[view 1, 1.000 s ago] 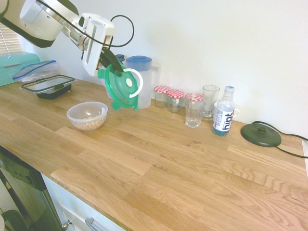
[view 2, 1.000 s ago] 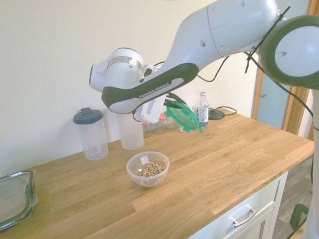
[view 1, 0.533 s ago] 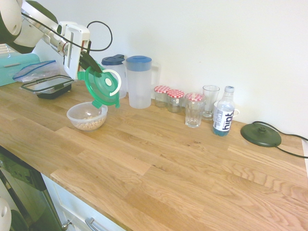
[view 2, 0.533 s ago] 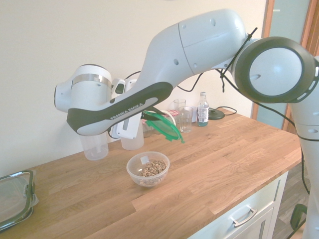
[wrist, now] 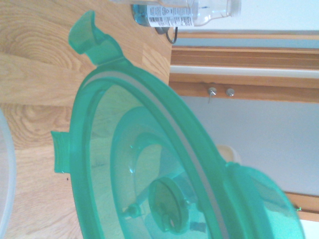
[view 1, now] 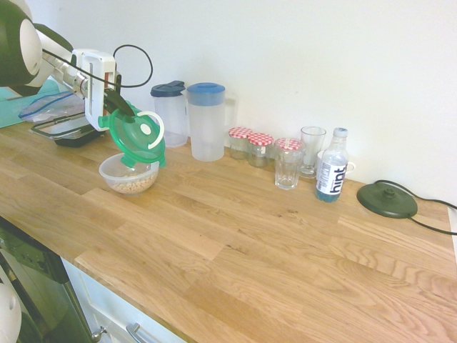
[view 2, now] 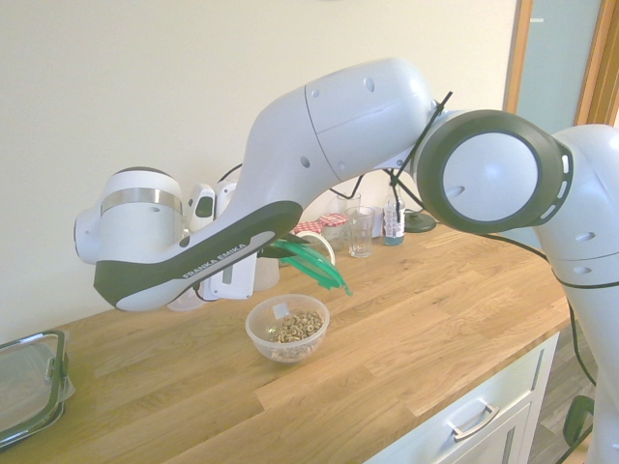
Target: Cover the lid of food container
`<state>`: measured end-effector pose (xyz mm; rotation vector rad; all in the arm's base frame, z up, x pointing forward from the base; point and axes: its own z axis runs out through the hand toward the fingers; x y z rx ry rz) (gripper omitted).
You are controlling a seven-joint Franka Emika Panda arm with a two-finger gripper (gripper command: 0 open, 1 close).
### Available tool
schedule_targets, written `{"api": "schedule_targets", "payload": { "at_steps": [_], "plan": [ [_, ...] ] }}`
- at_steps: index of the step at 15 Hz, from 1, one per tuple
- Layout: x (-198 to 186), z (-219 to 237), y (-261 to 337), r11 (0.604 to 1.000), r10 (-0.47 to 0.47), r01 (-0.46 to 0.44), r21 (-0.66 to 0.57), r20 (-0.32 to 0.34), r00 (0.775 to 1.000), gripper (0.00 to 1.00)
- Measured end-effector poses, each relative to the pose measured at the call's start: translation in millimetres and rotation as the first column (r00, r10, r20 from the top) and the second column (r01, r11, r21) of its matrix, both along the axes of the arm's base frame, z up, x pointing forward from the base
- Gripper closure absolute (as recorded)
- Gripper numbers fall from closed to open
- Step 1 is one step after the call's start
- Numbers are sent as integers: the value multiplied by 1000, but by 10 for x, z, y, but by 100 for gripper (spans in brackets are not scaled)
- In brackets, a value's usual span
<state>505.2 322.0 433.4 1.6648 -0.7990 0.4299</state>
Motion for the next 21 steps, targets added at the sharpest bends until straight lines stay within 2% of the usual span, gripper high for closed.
{"api": "schedule_targets", "payload": {
  "at_steps": [5,19,20,21],
  "plan": [
    [-4,-246,54,996,-25,25,-81,5,1000,100],
    [82,-470,332,996,2,-5,-87,-29,1000,100],
    [80,-472,351,996,3,-6,-85,-33,999,0],
    [75,-490,367,997,3,-6,-83,-38,999,0]
  ]
}}
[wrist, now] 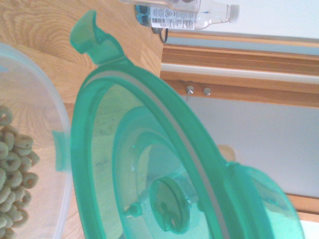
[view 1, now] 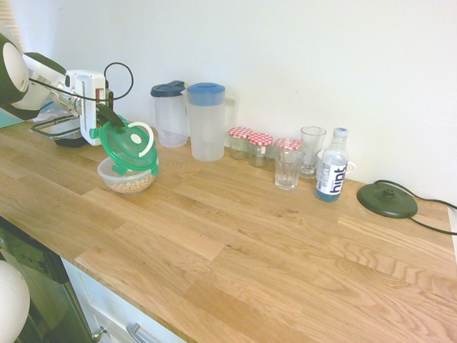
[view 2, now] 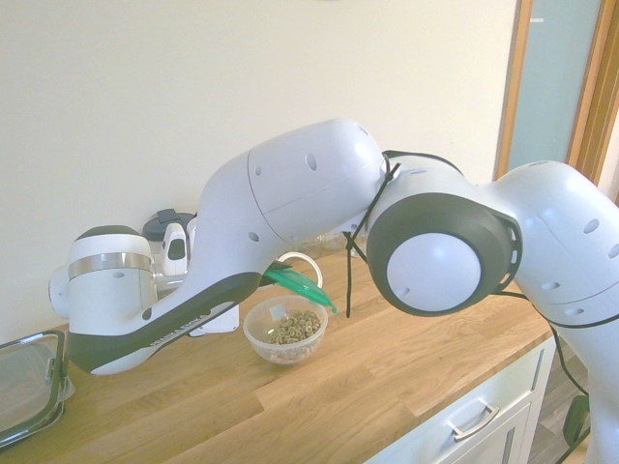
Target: Cover the lid of food container
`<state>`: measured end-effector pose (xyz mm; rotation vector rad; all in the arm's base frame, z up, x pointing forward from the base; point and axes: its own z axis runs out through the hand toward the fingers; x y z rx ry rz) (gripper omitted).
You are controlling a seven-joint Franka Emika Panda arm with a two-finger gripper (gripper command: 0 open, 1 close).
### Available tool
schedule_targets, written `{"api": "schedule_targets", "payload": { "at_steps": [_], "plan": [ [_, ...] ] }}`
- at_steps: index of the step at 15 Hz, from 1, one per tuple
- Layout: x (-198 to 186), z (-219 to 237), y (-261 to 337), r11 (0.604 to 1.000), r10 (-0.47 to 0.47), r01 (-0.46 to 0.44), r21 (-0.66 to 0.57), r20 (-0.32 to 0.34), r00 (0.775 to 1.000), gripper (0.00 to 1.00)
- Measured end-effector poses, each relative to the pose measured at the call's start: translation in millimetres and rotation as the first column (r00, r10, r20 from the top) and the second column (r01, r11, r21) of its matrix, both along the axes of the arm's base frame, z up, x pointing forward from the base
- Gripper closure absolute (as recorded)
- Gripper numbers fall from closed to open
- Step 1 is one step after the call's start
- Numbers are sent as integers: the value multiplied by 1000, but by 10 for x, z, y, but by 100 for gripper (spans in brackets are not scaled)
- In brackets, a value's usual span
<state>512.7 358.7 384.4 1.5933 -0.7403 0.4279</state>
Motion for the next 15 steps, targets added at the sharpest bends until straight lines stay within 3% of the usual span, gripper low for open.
{"api": "schedule_targets", "payload": {
  "at_steps": [11,15],
  "plan": [
    [-56,-104,126,1000,14,-13,20,-27,1000,0],
    [-114,-197,254,995,45,-40,95,-58,997,0]
  ]
}}
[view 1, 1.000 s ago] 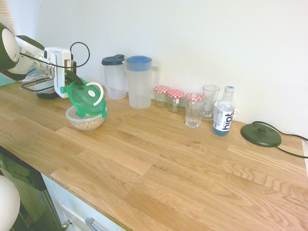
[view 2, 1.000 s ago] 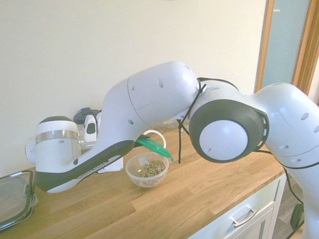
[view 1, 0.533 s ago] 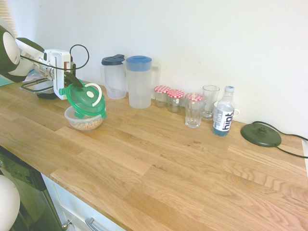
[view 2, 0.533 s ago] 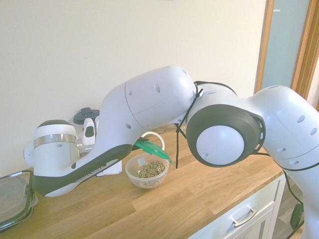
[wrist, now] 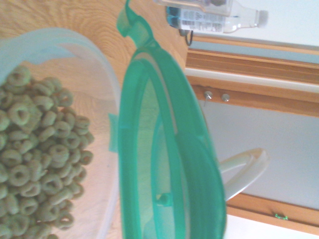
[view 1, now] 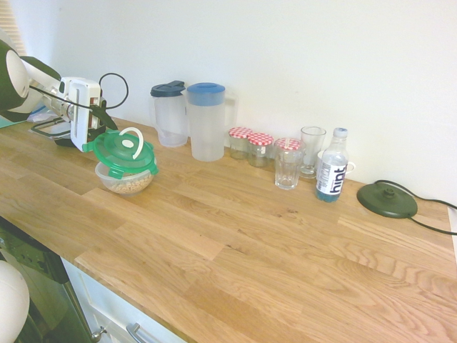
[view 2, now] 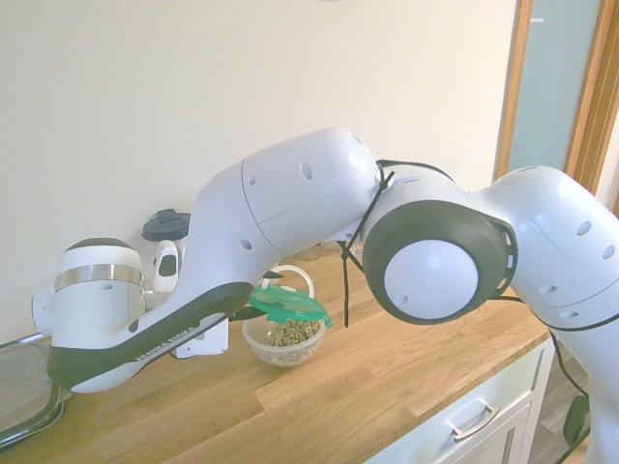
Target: Cover the lid of food container
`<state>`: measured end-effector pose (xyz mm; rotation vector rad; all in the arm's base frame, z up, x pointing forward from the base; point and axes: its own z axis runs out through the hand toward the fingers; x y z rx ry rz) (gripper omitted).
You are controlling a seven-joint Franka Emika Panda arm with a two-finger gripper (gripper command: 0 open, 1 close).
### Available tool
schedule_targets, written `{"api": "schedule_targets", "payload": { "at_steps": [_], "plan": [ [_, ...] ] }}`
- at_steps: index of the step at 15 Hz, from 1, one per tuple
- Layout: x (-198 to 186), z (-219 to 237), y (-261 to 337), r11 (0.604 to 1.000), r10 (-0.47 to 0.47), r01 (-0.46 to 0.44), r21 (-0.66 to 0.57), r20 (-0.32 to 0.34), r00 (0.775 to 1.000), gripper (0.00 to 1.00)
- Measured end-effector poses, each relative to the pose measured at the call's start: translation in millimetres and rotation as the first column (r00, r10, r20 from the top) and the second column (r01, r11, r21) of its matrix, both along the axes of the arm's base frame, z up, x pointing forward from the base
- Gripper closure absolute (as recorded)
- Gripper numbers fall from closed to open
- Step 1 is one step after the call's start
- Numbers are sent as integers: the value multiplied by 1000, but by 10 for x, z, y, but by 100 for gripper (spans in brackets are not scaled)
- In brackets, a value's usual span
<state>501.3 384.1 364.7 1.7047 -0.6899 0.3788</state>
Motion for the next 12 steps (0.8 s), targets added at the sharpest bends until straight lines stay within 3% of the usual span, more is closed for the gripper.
{"api": "schedule_targets", "payload": {
  "at_steps": [5,12],
  "plan": [
    [-38,0,191,990,56,-55,129,-6,998,0],
    [-227,474,295,950,34,-27,311,-18,999,0]
  ]
}}
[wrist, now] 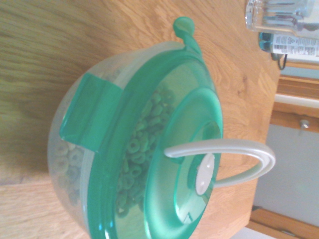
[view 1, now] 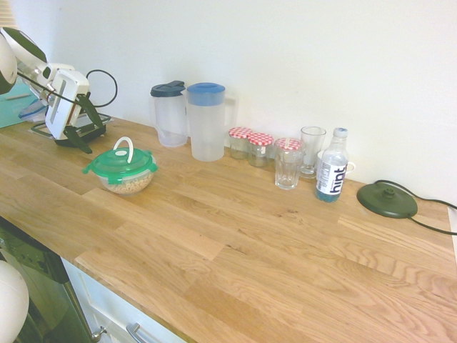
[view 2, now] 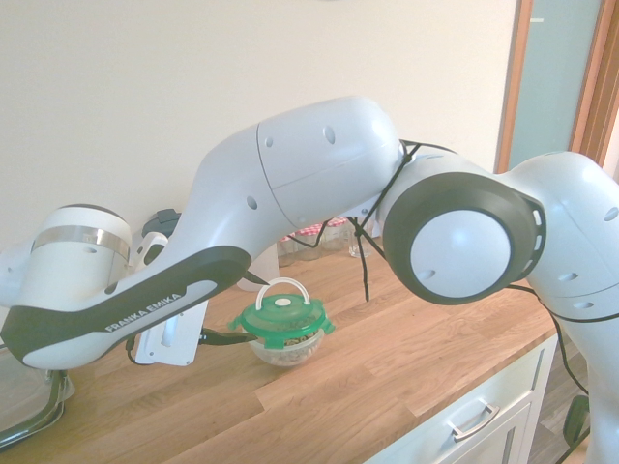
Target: Cover the lid of food container
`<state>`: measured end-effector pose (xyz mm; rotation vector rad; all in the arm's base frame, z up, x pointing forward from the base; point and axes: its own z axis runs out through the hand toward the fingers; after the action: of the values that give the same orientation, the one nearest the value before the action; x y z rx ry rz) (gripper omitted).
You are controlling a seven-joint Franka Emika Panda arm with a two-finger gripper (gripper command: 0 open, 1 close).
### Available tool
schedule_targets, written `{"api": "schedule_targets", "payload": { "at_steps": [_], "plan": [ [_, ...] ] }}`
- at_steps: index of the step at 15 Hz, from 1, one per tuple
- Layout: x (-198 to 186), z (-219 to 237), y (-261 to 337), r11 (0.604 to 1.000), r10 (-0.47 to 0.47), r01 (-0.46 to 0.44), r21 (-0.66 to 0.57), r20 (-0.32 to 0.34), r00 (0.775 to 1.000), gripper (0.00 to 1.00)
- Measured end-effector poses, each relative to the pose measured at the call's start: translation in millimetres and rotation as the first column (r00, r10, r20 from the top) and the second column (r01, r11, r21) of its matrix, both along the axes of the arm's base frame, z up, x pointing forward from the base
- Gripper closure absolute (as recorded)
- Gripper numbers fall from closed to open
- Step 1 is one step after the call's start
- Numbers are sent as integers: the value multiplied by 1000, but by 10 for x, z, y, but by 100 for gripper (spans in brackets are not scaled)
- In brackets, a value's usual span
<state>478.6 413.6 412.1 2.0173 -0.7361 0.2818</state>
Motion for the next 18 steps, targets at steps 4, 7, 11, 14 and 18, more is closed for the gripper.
{"api": "schedule_targets", "payload": {
  "at_steps": [4,7,11,14,18],
  "plan": [
    [-28,528,-163,970,23,-21,241,-6,1000,0],
    [92,842,-589,909,101,-103,403,28,995,0],
    [286,1005,-1370,789,122,-139,598,69,990,0],
    [198,1205,-1971,669,110,-161,725,118,987,0],
    [-89,1339,-2800,488,76,-217,845,207,975,0]
  ]
}}
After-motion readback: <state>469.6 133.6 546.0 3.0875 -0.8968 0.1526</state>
